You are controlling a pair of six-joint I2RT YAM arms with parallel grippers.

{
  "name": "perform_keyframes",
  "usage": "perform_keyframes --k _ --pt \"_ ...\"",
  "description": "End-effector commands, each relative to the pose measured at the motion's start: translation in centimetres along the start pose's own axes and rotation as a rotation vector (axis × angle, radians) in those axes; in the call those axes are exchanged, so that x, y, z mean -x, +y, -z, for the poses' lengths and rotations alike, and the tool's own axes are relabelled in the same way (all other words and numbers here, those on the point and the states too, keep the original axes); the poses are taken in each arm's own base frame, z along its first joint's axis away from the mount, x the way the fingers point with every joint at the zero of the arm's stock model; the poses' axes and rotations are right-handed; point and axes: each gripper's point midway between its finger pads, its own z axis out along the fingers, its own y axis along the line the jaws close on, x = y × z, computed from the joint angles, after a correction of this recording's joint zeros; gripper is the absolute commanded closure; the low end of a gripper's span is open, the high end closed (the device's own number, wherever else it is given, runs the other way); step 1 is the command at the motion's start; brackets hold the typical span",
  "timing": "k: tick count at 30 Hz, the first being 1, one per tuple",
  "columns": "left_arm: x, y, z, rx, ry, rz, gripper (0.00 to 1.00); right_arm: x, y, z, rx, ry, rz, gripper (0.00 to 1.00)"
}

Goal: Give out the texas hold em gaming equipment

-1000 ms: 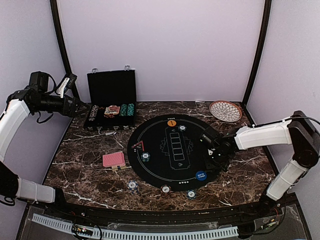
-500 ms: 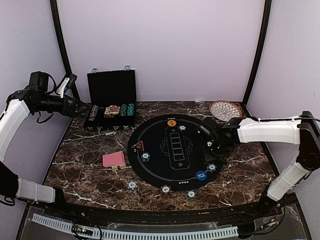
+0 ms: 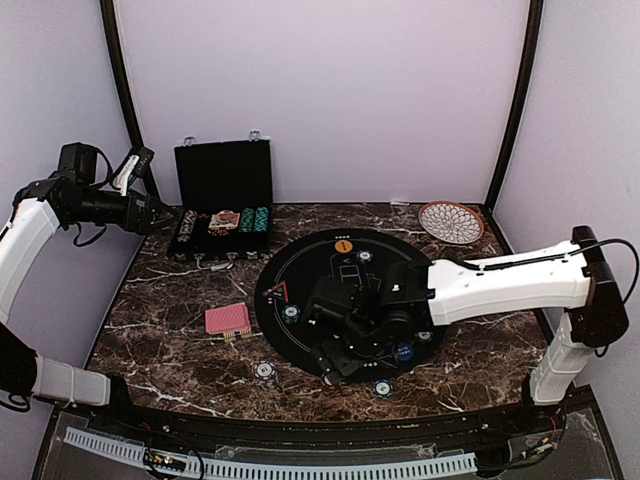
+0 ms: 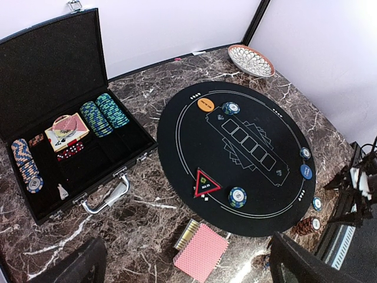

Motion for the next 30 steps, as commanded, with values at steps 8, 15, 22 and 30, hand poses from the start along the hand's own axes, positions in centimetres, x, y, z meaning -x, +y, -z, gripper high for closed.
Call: perform_keyframes --k 8,15,22,30 --pt "0.9 -1.5 1.6 -0.011 -0.027 -0.035 0.01 -1.5 3.6 -3.0 0.029 0.094 0.078 0.13" --pt "0.8 -1.6 1.7 -0.008 -0.027 -0.039 0.01 -2.1 3.9 -4.3 0.03 0.119 0.104 0.14" --pt "0.6 -1.5 1.7 -0.003 -0.022 -0.039 0.01 -1.7 3.9 -5.0 0.037 0.122 0.099 0.23" --pt "0.5 -1.3 1.6 0.003 -0.017 -0.043 0.01 -1.6 3.8 -5.3 0.048 0.125 0.093 0.32"
